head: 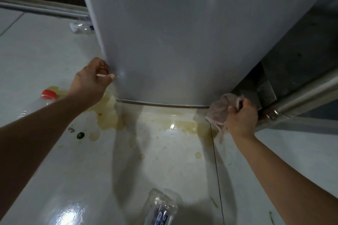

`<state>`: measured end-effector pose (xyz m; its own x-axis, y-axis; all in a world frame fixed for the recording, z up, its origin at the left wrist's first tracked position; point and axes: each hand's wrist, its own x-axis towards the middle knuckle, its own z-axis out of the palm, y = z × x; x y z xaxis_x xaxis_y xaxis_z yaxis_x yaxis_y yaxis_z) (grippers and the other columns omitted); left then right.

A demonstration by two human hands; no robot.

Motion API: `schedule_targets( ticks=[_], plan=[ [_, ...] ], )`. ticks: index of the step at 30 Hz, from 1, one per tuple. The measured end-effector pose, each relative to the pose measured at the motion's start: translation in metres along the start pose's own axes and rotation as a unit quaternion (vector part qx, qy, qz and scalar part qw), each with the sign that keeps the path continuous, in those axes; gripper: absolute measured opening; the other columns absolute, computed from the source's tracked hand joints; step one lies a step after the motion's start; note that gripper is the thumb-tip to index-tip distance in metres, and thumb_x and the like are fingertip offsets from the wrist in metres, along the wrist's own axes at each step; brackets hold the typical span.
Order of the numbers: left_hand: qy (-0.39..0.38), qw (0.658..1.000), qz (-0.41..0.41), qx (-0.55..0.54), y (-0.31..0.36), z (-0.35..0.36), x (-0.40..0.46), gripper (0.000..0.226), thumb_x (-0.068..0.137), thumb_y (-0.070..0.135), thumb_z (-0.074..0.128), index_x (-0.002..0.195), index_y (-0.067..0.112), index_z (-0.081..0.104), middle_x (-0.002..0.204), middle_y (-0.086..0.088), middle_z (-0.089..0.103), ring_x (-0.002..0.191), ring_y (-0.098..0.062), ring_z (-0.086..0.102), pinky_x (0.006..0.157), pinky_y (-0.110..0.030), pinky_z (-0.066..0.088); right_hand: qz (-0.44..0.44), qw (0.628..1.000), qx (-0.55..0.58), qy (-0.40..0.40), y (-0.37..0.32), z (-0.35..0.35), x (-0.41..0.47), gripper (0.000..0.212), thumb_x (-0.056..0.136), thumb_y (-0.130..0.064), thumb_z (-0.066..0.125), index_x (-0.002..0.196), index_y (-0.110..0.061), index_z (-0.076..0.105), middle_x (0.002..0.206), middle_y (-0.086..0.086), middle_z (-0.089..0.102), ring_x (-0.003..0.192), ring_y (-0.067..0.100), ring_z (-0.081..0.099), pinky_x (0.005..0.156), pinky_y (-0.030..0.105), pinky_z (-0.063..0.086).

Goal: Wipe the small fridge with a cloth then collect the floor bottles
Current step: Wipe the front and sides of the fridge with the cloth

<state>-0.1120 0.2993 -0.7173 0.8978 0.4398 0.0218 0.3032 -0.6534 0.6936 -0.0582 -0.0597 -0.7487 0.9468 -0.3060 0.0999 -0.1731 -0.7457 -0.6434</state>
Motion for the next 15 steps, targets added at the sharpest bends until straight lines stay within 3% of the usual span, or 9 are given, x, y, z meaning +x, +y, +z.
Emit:
schedule_targets(
  ticks=[3,5,11,15],
  plan=[
    [0.022,1.000,0.008,0.003,0.000,0.003,-0.003,0.011,0.090,0.032,0.055,0.093,0.027,0.046,0.096,0.004,0.060,0.085,-0.022,0.059,0.071,-0.032,0.041,0.071,0.986,0.148,-0.019,-0.004,0.018,0.008,0.044,0.087,-0.001,0.060,0.130,-0.004,0.046,0.132,0.019,0.050,0.117,0.031,0.053,0.096,0.030,0.042],
    [0.024,1.000,0.009,-0.007,0.000,0.005,-0.005,0.011,0.091,0.031,0.054,0.097,0.026,0.047,0.097,0.006,0.059,0.086,-0.020,0.059,0.073,-0.034,0.043,0.076,0.979,0.184,-0.045,-0.003,0.034,0.009,0.055,0.086,0.003,0.060,0.136,-0.008,0.040,0.135,0.014,0.049,0.121,0.028,0.051,0.099,0.026,0.039],
    [0.041,0.998,0.033,-0.020,0.000,0.011,-0.008,0.015,0.093,0.026,0.051,0.104,0.018,0.047,0.097,0.007,0.057,0.084,-0.015,0.054,0.074,-0.031,0.040,0.126,0.975,0.173,-0.059,0.005,0.061,0.023,0.058,0.081,0.011,0.058,0.130,-0.014,0.039,0.134,0.014,0.047,0.118,0.029,0.051,0.091,0.024,0.036],
    [0.027,0.999,0.031,-0.024,0.002,0.010,-0.008,0.017,0.094,0.025,0.051,0.107,0.015,0.047,0.099,0.005,0.056,0.087,-0.016,0.054,0.075,-0.032,0.040,0.149,0.973,0.159,-0.081,0.002,0.059,0.032,0.052,0.085,0.012,0.051,0.131,-0.007,0.039,0.132,0.020,0.050,0.120,0.035,0.051,0.102,0.035,0.040]
  ],
)
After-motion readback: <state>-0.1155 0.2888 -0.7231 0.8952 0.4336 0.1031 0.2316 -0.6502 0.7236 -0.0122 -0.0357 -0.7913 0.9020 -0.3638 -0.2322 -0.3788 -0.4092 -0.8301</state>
